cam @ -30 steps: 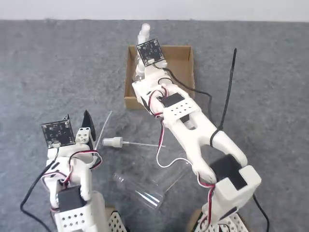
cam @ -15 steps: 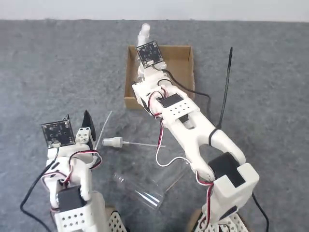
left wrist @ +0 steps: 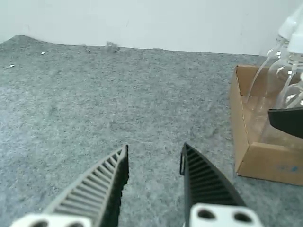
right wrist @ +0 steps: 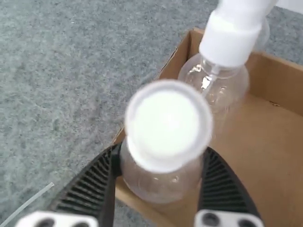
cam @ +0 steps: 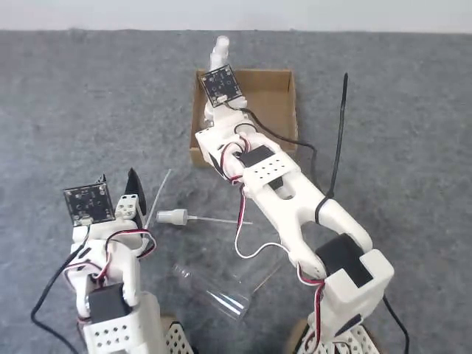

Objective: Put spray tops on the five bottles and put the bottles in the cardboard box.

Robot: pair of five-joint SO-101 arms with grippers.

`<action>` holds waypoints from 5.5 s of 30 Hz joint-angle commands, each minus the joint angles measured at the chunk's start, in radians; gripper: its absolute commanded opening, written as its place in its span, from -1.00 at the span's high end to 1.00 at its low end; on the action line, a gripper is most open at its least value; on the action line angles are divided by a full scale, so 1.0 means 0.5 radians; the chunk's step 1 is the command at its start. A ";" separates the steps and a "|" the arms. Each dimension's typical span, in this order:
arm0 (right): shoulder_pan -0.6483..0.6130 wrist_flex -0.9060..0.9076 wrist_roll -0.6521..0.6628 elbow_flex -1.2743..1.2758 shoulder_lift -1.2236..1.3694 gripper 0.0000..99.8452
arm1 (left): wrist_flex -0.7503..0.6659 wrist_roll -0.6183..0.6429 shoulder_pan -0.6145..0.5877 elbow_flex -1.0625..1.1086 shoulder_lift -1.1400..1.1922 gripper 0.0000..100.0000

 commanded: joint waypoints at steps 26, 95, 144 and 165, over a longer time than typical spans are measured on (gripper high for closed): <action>-0.091 0.219 -0.025 -0.236 -0.048 0.34 | -0.071 0.025 -0.012 -0.020 -0.034 0.66; 0.011 1.254 -0.003 -0.313 -0.756 0.34 | -0.074 0.021 -0.012 -0.008 -0.034 0.66; -0.290 2.220 -1.206 0.672 -1.269 0.34 | -0.074 0.018 -0.015 0.002 -0.034 0.66; -0.318 1.640 -1.218 1.234 -1.263 0.34 | -0.077 0.018 -0.015 0.002 -0.034 0.66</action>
